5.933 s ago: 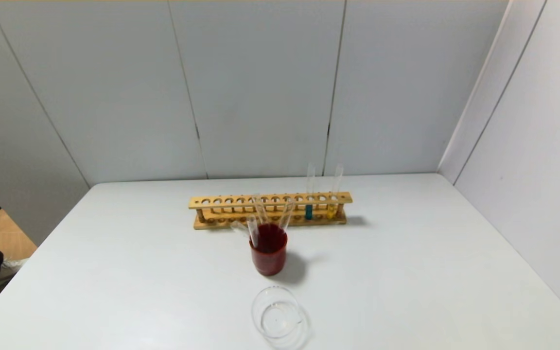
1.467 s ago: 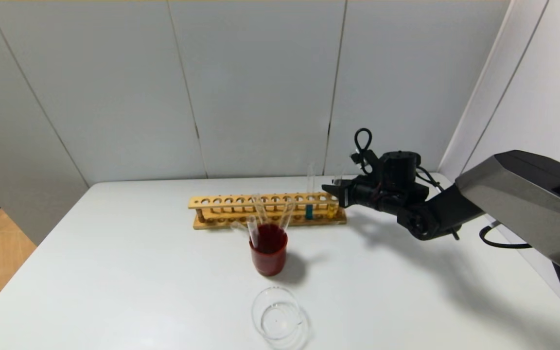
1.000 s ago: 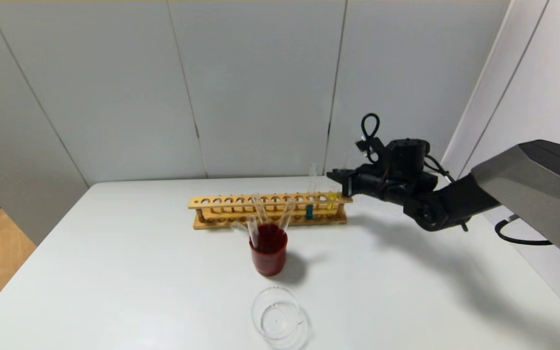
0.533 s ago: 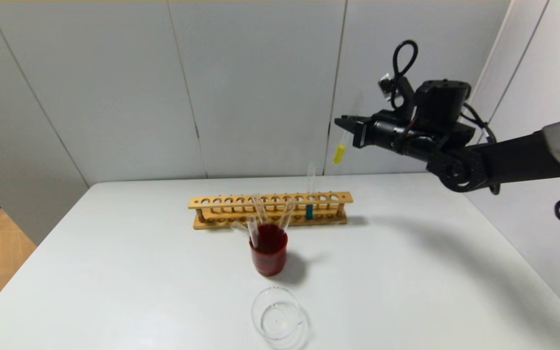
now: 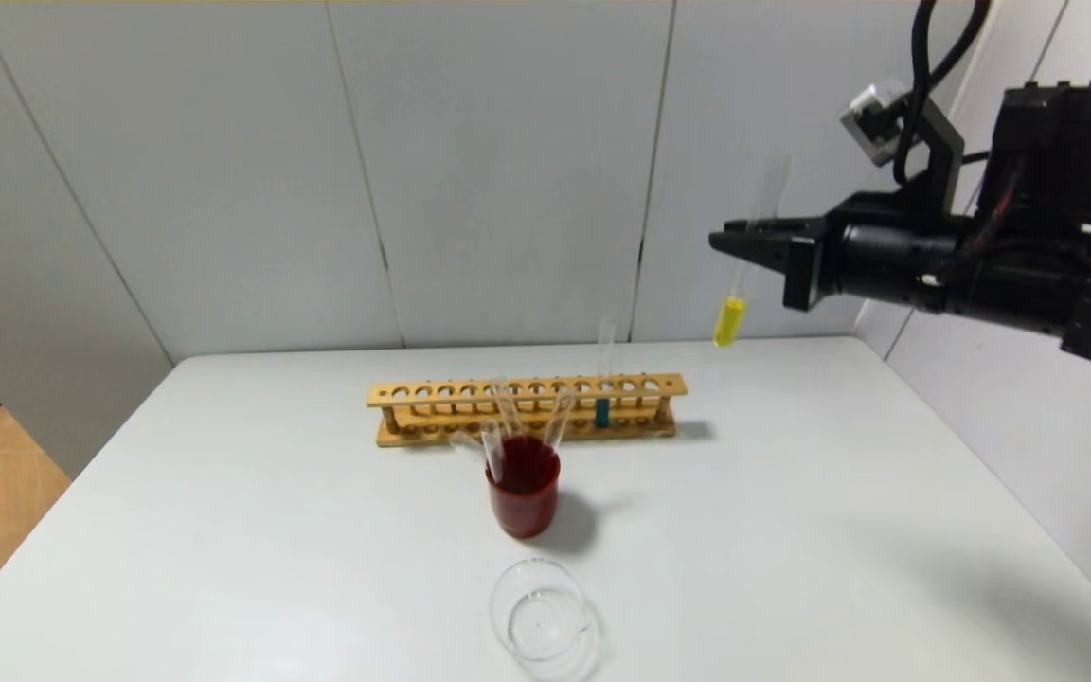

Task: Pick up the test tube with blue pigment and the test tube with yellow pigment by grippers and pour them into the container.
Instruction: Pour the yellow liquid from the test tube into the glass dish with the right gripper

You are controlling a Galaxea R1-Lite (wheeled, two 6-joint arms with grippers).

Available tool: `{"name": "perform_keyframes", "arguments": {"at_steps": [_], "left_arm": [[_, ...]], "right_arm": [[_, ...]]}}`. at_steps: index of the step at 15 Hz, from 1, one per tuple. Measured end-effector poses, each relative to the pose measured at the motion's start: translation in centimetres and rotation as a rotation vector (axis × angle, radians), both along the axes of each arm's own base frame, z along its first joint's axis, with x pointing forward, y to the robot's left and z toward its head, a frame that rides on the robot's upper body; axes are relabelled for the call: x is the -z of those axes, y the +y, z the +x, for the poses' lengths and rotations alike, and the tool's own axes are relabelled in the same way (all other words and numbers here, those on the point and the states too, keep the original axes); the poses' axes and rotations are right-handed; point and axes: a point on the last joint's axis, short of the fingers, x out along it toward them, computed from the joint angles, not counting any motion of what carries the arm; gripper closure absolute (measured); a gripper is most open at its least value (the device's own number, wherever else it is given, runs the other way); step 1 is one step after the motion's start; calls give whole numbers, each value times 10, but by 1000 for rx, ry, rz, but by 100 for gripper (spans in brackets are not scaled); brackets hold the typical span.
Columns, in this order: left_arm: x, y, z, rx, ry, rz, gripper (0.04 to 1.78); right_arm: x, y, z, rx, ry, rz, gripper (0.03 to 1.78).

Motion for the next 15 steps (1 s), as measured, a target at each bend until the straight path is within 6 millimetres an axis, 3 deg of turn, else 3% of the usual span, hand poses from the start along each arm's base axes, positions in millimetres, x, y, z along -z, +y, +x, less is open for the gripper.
{"name": "perform_keyframes", "arguments": {"at_steps": [4, 6, 10, 15], "left_arm": [[0, 0, 0, 0, -1, 0, 7], [0, 0, 0, 0, -1, 1, 7], [0, 0, 0, 0, -1, 0, 7], [0, 0, 0, 0, -1, 0, 7]], "right_arm": [[60, 15, -54, -184, 9, -278, 145], [80, 26, -67, -262, 26, -333, 145], [104, 45, -65, -337, 88, -376, 145], [131, 63, -41, -406, 55, -509, 145]]}}
